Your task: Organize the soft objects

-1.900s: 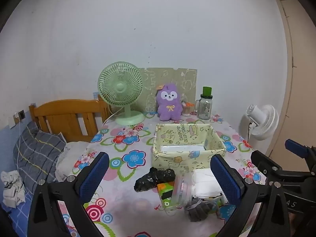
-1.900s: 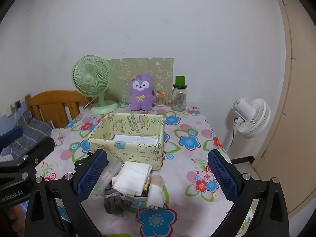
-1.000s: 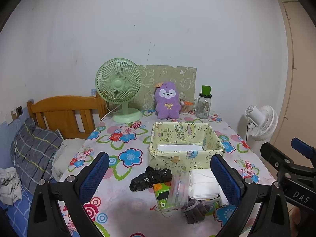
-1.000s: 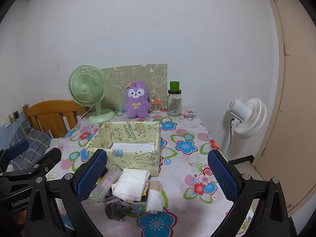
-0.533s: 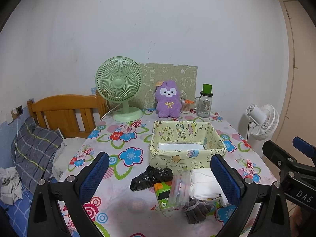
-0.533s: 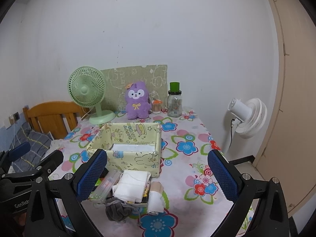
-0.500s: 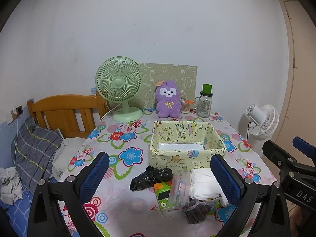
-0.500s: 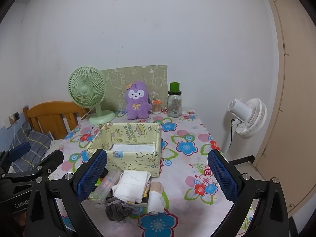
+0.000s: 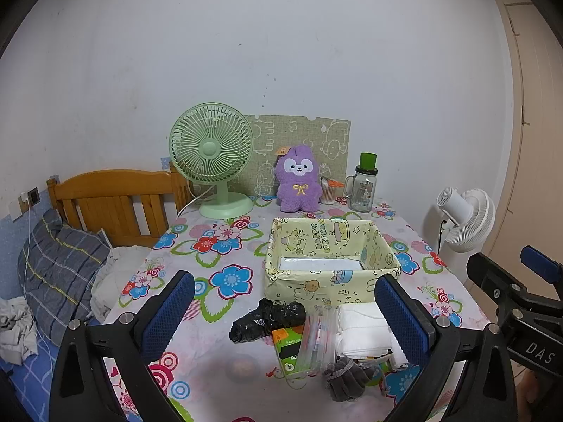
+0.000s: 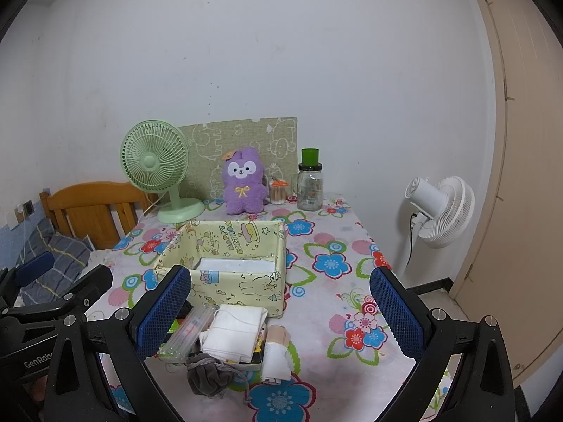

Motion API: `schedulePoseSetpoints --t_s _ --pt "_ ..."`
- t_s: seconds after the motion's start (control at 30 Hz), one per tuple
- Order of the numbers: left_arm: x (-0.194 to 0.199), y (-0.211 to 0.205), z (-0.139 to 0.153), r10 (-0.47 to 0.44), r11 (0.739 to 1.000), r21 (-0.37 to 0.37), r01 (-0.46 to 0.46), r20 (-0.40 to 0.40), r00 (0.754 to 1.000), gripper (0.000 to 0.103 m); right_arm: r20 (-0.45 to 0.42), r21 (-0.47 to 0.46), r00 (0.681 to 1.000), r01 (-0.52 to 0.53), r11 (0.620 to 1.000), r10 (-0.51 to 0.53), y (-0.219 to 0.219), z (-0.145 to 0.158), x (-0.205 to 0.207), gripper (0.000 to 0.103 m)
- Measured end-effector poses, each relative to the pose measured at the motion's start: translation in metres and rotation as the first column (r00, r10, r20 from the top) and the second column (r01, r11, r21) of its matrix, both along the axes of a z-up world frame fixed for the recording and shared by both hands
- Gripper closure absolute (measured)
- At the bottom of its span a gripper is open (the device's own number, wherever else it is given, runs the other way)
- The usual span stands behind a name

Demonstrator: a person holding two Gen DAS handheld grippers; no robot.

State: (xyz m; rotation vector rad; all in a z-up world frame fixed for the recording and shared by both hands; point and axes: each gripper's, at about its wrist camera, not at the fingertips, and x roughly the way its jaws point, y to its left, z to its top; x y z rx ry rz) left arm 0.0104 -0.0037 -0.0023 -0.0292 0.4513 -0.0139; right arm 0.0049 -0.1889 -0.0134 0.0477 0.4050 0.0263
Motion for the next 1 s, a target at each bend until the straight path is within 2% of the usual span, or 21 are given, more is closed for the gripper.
schedulePoseSetpoints --t_s 1.0 --pt "0.0000 0.0006 -0.0004 0.000 1.000 0.000 0.000 0.000 1.000 0.001 -0.005 0.005 1.000 0.003 1.000 -0.003 -0.0011 -0.0001 0.0009 0.001"
